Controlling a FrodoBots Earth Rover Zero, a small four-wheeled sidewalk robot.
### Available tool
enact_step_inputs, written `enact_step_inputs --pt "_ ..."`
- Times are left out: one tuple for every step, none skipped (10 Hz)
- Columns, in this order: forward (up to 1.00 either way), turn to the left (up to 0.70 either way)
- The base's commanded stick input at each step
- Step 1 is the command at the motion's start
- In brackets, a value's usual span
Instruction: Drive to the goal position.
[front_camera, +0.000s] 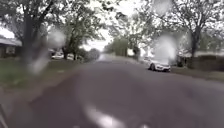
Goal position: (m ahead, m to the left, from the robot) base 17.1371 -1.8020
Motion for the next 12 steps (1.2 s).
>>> enact_step_inputs --pt "0.7 0.0" --pt "0.7 0.0" --pt "0.7 0.0" --pt "0.7 0.0" --pt "0.7 0.0" --pt "0.7 0.0" --pt "0.7 0.18" --pt "0.7 0.35" --pt "0.7 0.35" --pt "0.7 0.0" --pt "0.7 0.0" --pt "0.7 0.0"
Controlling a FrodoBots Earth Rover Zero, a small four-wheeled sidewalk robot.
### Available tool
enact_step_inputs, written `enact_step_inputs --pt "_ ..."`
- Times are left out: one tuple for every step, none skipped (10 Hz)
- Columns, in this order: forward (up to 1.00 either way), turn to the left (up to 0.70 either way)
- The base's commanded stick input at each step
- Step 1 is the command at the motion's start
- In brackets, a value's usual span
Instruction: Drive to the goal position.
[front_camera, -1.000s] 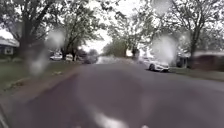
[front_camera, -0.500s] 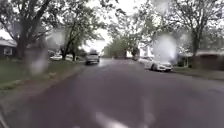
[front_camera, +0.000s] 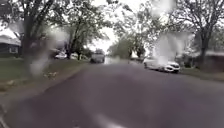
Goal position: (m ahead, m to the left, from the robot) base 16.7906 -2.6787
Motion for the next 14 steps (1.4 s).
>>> enact_step_inputs --pt "0.7 0.0" --pt "0.7 0.0" --pt "0.7 0.0" --pt "0.7 0.0" --pt "0.7 0.0" --pt "0.7 0.0" --pt "0.7 0.0" --pt "0.7 0.0" --pt "0.7 0.0" --pt "0.7 0.0" --pt "0.7 0.0" --pt "0.7 0.0" --pt "0.7 0.0" --pt "0.7 0.0"
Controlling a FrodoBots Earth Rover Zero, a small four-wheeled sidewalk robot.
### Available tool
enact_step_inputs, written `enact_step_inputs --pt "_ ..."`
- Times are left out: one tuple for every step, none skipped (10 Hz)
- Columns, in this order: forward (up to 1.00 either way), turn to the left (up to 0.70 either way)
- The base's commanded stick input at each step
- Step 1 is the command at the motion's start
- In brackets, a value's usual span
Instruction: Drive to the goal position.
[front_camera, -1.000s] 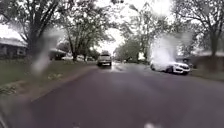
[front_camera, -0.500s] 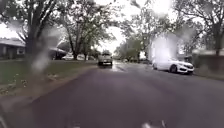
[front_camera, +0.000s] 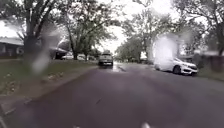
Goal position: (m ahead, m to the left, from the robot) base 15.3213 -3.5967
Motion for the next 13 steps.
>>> enact_step_inputs --pt "0.7 0.0" --pt "0.7 0.0" --pt "0.7 0.0" --pt "0.7 0.0" --pt "0.7 0.0" --pt "0.7 0.0" --pt "0.7 0.0" --pt "0.7 0.0" --pt "0.7 0.0" --pt "0.7 0.0" --pt "0.7 0.0" --pt "0.7 0.0" --pt "0.7 0.0"
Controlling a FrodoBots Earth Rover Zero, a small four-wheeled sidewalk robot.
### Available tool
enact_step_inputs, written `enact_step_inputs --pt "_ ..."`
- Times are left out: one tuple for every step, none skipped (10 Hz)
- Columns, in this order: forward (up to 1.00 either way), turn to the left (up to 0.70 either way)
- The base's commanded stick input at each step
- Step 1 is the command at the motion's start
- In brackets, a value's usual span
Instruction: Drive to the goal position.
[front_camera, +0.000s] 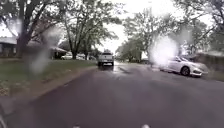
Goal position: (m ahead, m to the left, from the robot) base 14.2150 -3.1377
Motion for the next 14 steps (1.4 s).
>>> enact_step_inputs --pt "0.7 0.0" --pt "0.7 0.0" --pt "0.7 0.0" --pt "0.7 0.0" --pt "0.7 0.0" --pt "0.7 0.0" --pt "0.7 0.0" --pt "0.7 0.0" --pt "0.7 0.0" --pt "0.7 0.0" --pt "0.7 0.0" --pt "0.7 0.0" --pt "0.7 0.0" --pt "0.7 0.0"
